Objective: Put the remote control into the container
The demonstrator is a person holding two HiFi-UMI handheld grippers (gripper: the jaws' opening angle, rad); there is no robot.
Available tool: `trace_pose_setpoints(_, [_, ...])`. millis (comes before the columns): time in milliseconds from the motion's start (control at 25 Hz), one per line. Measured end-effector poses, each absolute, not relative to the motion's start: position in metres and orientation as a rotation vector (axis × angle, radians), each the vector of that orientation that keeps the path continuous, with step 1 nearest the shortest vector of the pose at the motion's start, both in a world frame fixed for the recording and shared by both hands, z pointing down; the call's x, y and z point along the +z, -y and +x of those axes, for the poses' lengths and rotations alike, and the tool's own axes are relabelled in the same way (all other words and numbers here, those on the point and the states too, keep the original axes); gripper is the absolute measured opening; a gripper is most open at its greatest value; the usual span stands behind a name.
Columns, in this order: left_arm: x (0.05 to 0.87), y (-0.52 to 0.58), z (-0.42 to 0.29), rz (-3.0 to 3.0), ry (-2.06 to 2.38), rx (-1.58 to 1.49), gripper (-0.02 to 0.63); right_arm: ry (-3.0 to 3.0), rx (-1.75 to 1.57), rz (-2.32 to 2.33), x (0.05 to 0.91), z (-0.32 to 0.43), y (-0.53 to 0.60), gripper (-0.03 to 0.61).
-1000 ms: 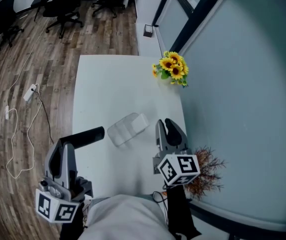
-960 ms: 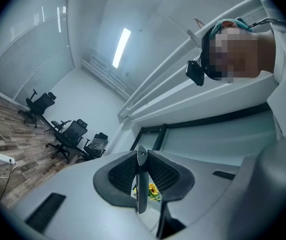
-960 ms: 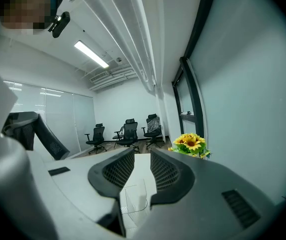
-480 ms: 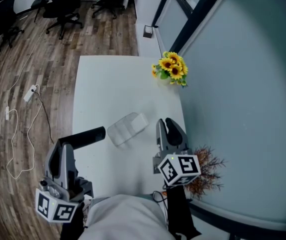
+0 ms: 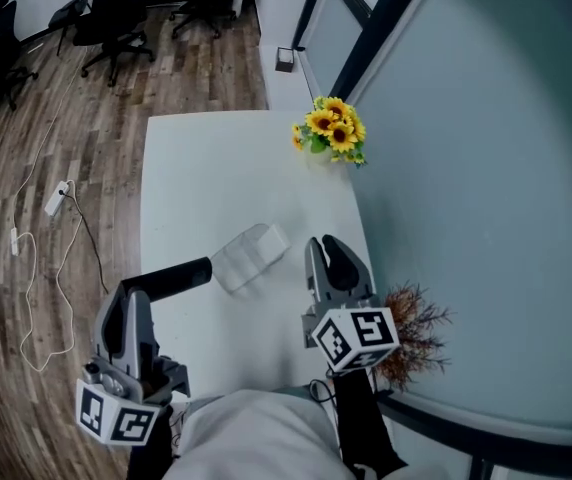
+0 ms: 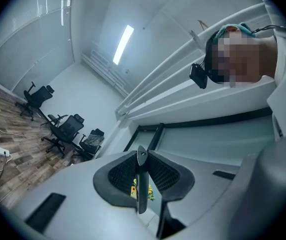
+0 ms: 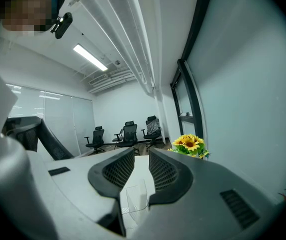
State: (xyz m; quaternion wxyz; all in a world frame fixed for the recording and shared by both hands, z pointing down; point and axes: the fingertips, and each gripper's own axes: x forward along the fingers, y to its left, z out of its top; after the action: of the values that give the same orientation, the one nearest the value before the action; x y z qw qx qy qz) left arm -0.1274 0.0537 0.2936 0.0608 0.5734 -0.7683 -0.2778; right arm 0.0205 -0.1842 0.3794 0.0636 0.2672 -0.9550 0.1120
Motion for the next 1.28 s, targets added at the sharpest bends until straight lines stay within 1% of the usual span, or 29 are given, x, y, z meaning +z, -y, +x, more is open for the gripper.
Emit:
trace_pose_setpoints(200, [0.305,-0.036,-0.124,1.774,2.297,-0.784,0.072,2.881,0.337,0.775,0.38,0.019,0.177,0.09])
trace_pose_setpoints(400, [0.331,-0.009,-0.122,1.826,2.255,-0.685,0.072,2.899,0.298,0.758,0.382,0.017,0.175,0.044])
trace_pose_setpoints(680, [0.364,0.023,-0.116,1.91,2.2,-0.554,0.072,2.876,0.27,0.789,0.382,0.02,0.175,0.006])
trace_pose_setpoints(1280, [0.4,0.055,-0.117,1.906,2.155,-0.452,0.072,2.882,0.216,0.758,0.379,0.013,0.168,0.005])
